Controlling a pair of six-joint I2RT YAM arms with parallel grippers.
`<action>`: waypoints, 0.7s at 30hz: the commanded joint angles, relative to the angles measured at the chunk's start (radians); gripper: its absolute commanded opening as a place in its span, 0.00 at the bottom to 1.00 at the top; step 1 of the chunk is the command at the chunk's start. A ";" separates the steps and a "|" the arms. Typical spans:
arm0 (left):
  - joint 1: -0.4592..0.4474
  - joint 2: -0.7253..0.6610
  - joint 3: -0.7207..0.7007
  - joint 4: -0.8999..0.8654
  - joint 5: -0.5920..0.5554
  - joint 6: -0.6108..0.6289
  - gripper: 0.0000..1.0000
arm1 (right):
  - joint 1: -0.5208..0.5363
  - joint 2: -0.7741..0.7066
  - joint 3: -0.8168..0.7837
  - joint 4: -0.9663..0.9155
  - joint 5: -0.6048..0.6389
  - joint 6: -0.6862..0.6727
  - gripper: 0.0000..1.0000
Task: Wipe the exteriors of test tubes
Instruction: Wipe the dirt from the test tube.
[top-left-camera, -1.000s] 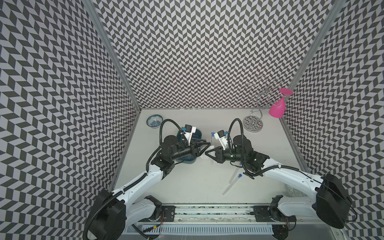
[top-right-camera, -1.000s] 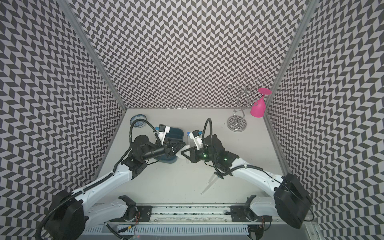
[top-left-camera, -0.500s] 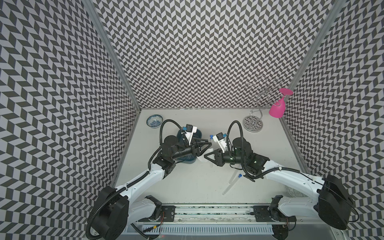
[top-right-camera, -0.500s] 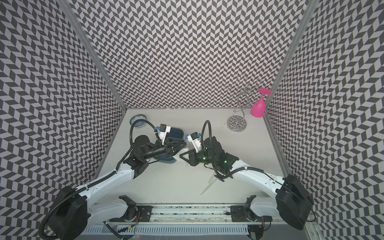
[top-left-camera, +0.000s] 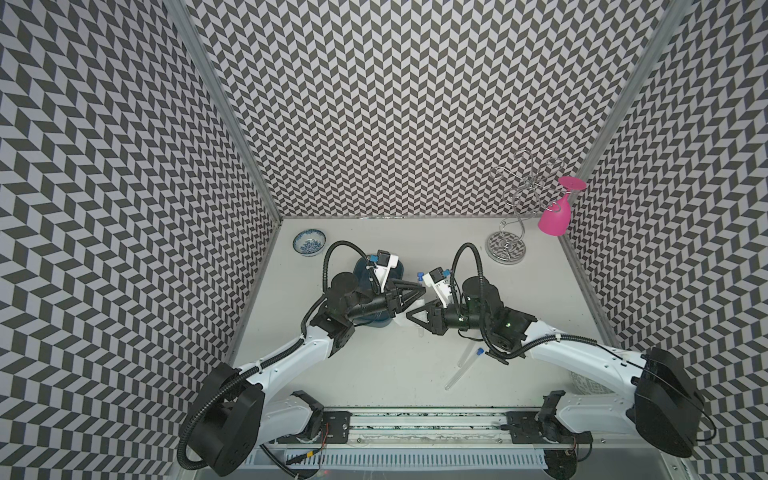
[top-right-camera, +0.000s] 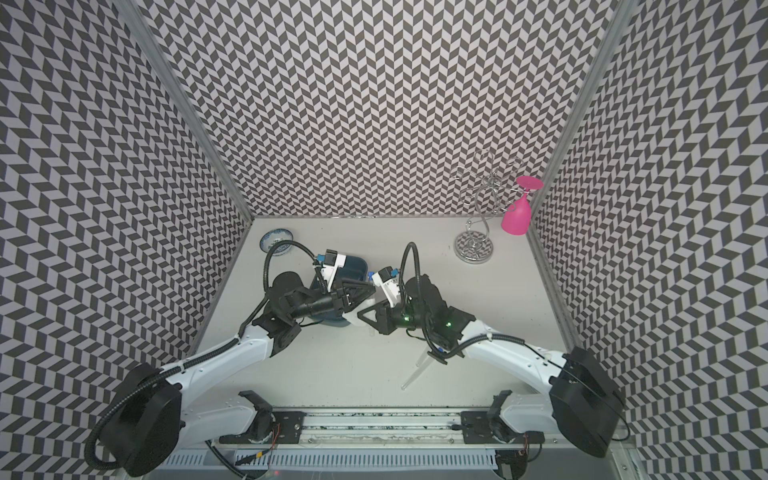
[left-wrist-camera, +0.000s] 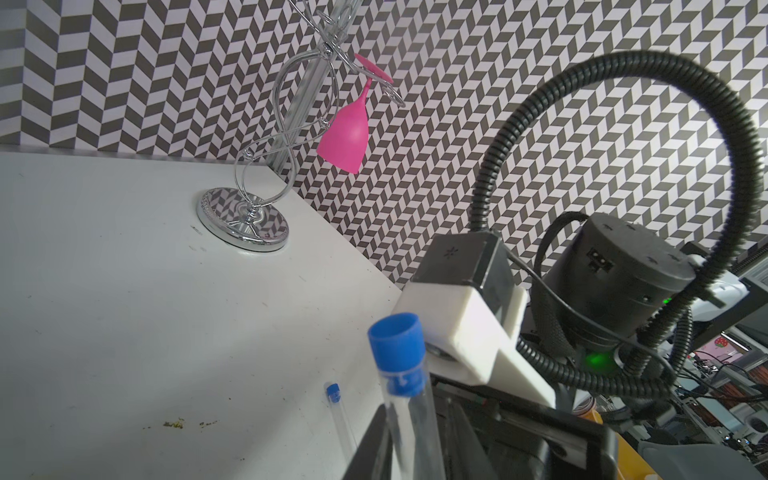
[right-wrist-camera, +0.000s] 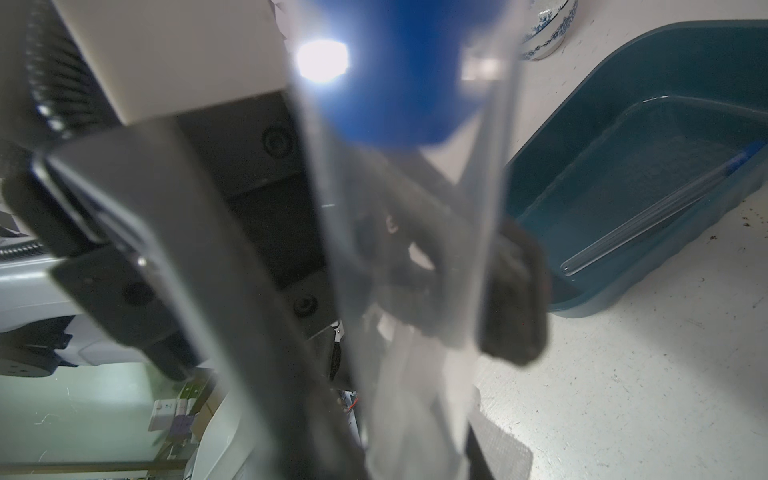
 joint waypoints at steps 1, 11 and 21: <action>-0.005 0.002 -0.005 0.037 -0.002 0.000 0.22 | 0.007 0.006 0.020 0.038 0.005 -0.018 0.17; -0.001 -0.004 -0.054 0.094 -0.037 -0.086 0.19 | -0.021 0.039 0.118 0.053 0.006 -0.074 0.19; 0.013 -0.029 -0.065 0.130 -0.058 -0.157 0.19 | -0.055 0.087 0.133 0.045 -0.076 -0.082 0.19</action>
